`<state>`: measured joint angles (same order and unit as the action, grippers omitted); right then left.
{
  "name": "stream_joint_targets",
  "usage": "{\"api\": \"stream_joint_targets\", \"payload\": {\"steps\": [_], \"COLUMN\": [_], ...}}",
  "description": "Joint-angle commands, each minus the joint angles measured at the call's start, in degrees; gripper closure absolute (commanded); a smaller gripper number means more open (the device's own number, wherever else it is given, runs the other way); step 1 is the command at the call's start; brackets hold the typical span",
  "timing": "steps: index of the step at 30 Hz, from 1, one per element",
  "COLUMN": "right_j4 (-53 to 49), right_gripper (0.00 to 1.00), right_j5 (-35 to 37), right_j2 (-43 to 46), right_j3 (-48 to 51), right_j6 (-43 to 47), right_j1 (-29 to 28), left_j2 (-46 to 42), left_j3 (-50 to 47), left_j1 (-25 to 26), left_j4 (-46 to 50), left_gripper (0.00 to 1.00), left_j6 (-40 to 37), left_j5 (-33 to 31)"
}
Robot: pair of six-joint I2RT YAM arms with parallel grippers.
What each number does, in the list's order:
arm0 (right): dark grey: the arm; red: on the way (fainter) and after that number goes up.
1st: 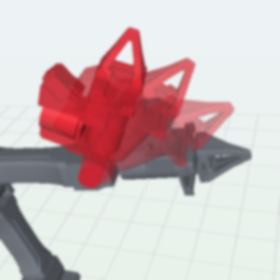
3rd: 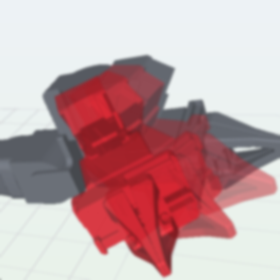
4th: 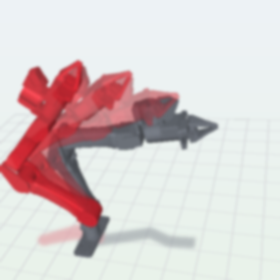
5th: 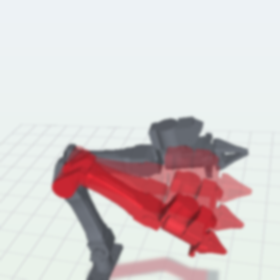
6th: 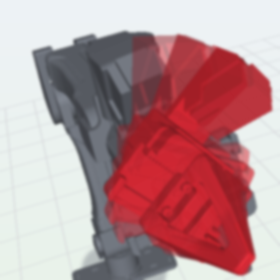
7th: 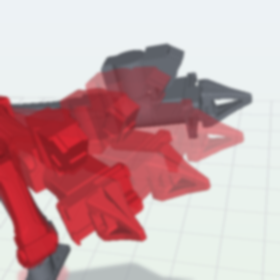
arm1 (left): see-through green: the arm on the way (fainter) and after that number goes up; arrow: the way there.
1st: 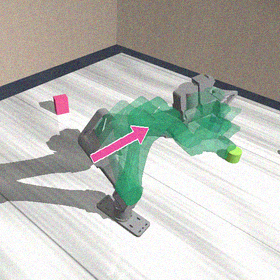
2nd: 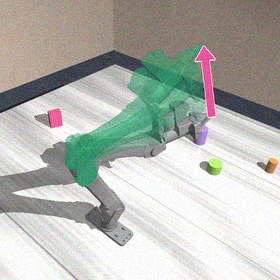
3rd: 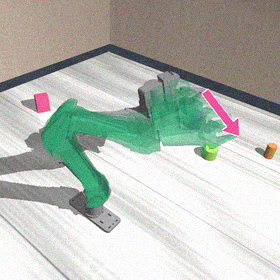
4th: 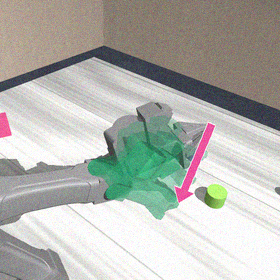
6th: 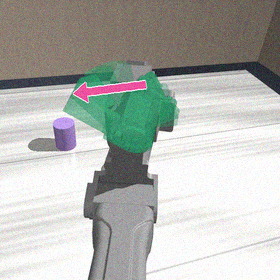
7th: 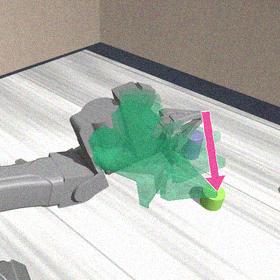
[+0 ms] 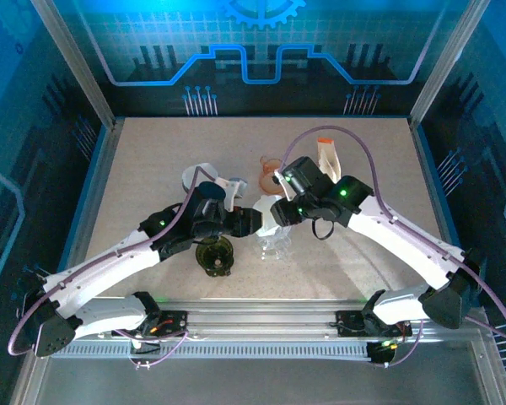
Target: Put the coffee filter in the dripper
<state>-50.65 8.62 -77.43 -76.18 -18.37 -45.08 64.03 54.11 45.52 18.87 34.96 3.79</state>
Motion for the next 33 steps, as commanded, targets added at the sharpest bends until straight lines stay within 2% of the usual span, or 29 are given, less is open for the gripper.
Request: {"api": "stream_joint_targets", "payload": {"steps": [1, 14, 20, 23, 27, 33], "right_j4": [2.0, 2.1, 2.6, 2.5, 2.7, 3.5], "right_gripper": [0.58, 0.60, 0.43, 0.43, 0.51, 0.80], "right_j5": [1.1, 6.7, 9.1, 9.2, 9.4, 9.0], "right_j2": [1.6, 1.5, 2.9, 2.6, 3.0, 4.0], "right_j3": [1.7, 4.2, 3.1, 2.2, 2.6, 3.9], "right_j6": [0.2, 1.4, 2.2, 1.9, 1.7, 1.8], "right_j1": [-1.4, -3.8, -3.9, -3.3, -3.0, -3.6], "left_j2": [0.0, 0.5, 0.1, -0.1, 0.1, 0.3], "left_j3": [-1.3, -4.3, -4.5, -4.4, -4.6, -4.8], "left_j1": [-0.4, -0.5, -0.5, -0.5, -0.4, -0.5], "left_j4": [1.0, 0.8, 0.8, 1.0, 0.8, 0.1], "left_gripper": [0.58, 0.64, 0.60, 0.59, 0.59, 0.59], "left_j6": [1.0, 2.0, 2.4, 2.3, 2.3, 2.5], "left_j5": [-1.1, -0.9, -0.5, -0.5, -0.4, -0.1]}}
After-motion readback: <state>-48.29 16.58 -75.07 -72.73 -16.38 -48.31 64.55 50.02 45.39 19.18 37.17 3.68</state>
